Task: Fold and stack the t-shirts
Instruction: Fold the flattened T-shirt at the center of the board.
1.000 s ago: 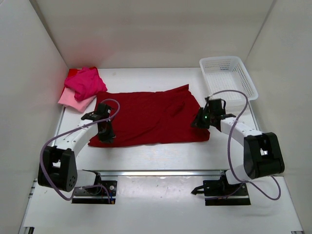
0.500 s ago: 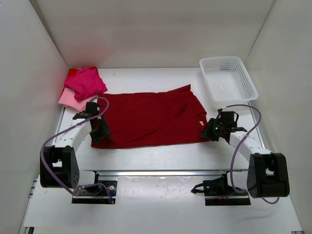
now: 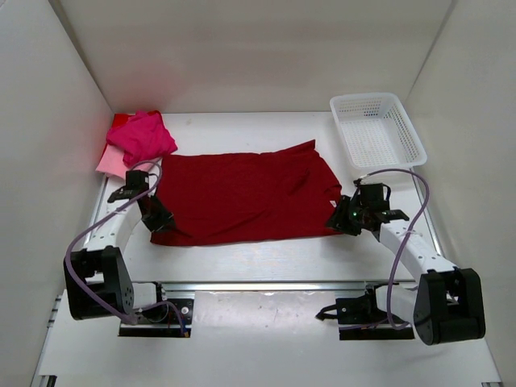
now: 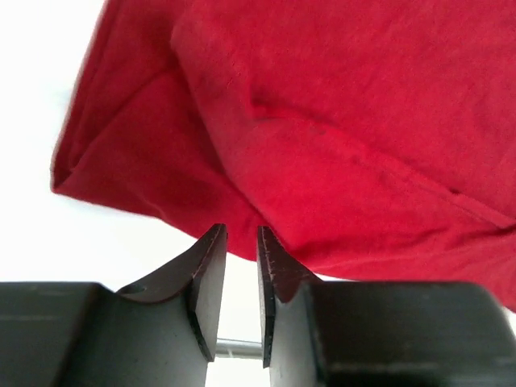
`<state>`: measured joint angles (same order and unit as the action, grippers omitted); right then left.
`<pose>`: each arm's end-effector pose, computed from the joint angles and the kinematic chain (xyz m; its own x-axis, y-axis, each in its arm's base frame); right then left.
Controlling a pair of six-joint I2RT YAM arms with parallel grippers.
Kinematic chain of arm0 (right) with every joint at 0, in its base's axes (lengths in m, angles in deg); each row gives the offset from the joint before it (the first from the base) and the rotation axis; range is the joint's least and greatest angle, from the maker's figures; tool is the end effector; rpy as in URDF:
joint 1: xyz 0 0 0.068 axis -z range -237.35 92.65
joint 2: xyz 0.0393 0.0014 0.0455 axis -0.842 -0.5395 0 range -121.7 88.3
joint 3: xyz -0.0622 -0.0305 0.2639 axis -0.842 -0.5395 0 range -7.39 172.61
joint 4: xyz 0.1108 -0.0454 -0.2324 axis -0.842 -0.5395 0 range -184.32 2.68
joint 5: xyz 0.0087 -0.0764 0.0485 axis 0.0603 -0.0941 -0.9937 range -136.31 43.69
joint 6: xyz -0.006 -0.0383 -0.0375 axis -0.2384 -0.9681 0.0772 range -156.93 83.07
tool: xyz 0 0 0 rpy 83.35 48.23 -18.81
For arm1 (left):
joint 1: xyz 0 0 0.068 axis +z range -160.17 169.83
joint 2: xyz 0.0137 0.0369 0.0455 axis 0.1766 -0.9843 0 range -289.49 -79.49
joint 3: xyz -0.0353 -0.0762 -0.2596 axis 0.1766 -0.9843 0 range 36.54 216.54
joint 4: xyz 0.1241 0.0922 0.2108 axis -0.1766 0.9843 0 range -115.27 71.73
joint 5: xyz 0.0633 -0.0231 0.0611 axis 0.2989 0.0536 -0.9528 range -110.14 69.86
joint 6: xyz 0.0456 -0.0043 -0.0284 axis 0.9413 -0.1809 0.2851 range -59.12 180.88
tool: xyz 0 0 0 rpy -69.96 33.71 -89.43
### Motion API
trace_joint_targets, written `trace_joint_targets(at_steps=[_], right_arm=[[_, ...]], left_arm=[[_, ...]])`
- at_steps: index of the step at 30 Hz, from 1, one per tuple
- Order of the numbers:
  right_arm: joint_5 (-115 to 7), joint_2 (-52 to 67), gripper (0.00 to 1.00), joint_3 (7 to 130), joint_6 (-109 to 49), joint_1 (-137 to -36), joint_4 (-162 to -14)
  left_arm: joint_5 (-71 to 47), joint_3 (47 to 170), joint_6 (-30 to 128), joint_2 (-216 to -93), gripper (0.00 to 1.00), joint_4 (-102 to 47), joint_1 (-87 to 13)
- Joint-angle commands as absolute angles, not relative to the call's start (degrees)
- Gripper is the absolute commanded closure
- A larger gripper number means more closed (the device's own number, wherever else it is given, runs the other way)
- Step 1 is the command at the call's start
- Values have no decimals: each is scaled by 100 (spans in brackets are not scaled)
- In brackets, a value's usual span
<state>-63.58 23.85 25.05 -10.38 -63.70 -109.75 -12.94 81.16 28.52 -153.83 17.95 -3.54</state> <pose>0.2060 0.0335 0.1849 -0.8471 0.3352 -0.4124 0.1134 0.8721 0.4760 0.2224 0.0214 0.1939 -0.7604 -0.6230 -0.1837 -0.5742 0.7769 -0.2581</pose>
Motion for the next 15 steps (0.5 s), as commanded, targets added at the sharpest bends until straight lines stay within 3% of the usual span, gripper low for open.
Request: trace_joint_targets(at_steps=[1,6,15], right_arm=[[-6107,2186,64,2855,-1346,-6394,-10894],[-6212,1974,65,2978,-1346,-6499,-10648],[-6687,2106,65,2653,-1083,-6544,-10437]], left_arm=[[-2143,8295,2940,-15217,66,1981,-254],[-2586,8180,3011,-15304,60,1649,90],[-2989,8505,3810,-15920,65,909,-322]])
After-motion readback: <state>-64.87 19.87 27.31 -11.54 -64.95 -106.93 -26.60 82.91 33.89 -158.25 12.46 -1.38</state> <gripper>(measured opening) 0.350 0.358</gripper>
